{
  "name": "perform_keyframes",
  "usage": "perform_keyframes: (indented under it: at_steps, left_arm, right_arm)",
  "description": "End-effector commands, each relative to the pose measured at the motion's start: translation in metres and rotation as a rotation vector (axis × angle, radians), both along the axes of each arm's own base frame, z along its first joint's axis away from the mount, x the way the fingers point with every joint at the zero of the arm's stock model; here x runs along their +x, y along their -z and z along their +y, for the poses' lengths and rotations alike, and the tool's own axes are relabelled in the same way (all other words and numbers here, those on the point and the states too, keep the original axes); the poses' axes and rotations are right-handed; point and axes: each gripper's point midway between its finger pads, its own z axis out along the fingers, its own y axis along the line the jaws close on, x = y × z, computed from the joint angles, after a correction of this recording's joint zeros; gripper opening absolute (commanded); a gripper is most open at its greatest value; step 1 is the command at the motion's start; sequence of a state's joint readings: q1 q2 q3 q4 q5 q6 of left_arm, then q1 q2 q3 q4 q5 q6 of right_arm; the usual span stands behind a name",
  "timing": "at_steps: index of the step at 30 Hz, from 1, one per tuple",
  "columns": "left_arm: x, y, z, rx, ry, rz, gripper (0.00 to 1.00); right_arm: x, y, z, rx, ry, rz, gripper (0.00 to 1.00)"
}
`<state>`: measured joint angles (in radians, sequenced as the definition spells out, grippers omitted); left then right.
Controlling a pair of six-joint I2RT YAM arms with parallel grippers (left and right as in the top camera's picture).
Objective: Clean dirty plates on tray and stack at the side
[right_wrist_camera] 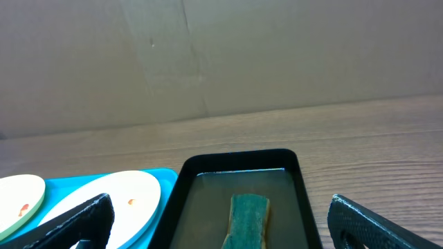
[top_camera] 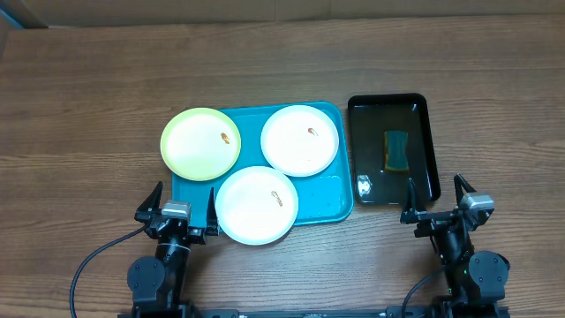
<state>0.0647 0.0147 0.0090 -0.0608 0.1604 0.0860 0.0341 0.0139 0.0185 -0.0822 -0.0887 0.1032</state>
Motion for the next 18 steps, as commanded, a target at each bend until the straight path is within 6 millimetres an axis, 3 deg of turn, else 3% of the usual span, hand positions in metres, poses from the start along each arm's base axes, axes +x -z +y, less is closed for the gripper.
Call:
perform_keyframes:
  at_steps: [1, 18]
  left_arm:
    - [-0.0006, -0.0001, -0.0034, 0.022, 0.018, -0.007, 1.0]
    - [-0.0006, -0.0001, -0.0034, 0.022, 0.018, -0.007, 1.0]
  right_arm:
    - [0.0002, 0.0015, -0.0019, -0.006, 0.01, -0.006, 1.0]
    - [0.0002, 0.0015, -0.0019, -0.006, 0.01, -0.006, 1.0]
